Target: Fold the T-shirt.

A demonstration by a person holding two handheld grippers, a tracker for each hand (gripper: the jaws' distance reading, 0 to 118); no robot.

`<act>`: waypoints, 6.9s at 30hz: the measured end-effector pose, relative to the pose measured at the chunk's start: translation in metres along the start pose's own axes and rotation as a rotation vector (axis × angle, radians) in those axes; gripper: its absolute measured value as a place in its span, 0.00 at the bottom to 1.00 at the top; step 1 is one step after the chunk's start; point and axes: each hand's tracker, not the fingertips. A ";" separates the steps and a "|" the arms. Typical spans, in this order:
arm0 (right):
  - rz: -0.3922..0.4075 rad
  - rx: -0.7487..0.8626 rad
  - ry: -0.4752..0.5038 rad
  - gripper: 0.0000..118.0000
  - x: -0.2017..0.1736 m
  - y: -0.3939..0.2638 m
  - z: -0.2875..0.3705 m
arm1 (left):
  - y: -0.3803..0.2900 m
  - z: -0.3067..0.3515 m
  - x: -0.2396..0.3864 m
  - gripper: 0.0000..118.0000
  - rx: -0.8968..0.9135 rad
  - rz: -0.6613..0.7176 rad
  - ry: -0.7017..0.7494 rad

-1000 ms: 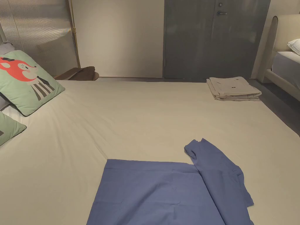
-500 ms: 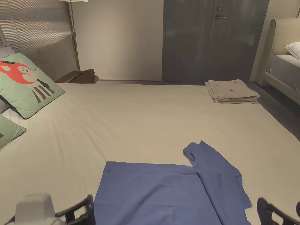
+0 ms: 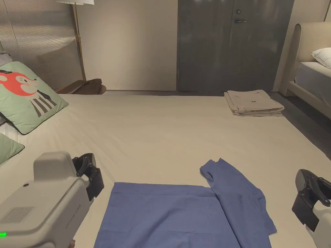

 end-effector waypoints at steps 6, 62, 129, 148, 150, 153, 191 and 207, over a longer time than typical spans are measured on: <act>0.001 -0.057 0.005 0.00 -0.003 -0.011 -0.024 | -0.001 -0.107 -0.011 0.01 -0.206 -0.007 -0.041; -0.061 -0.602 -0.051 0.01 0.080 -0.110 -0.280 | -0.094 -0.276 -0.050 0.04 -0.641 0.081 0.137; 0.021 0.357 -0.035 0.01 0.031 0.257 -0.331 | 0.264 -0.285 -0.007 0.04 0.228 0.117 0.091; 0.165 0.207 -0.023 0.01 0.018 0.178 -0.360 | 0.193 -0.318 -0.020 0.04 0.110 0.087 0.096; 0.167 0.169 -0.022 0.01 0.022 0.164 -0.350 | 0.180 -0.303 -0.018 0.04 0.085 0.069 0.089; 0.154 0.127 -0.011 0.01 0.027 0.143 -0.328 | 0.162 -0.281 -0.021 0.04 0.046 0.038 0.098; 0.209 -0.794 0.025 0.01 0.094 -0.135 0.072 | -0.150 0.056 -0.131 0.04 -0.733 0.081 0.156; 0.257 -0.865 -0.040 0.25 0.102 -0.166 0.074 | -0.170 0.065 -0.120 0.28 -0.808 -0.024 0.164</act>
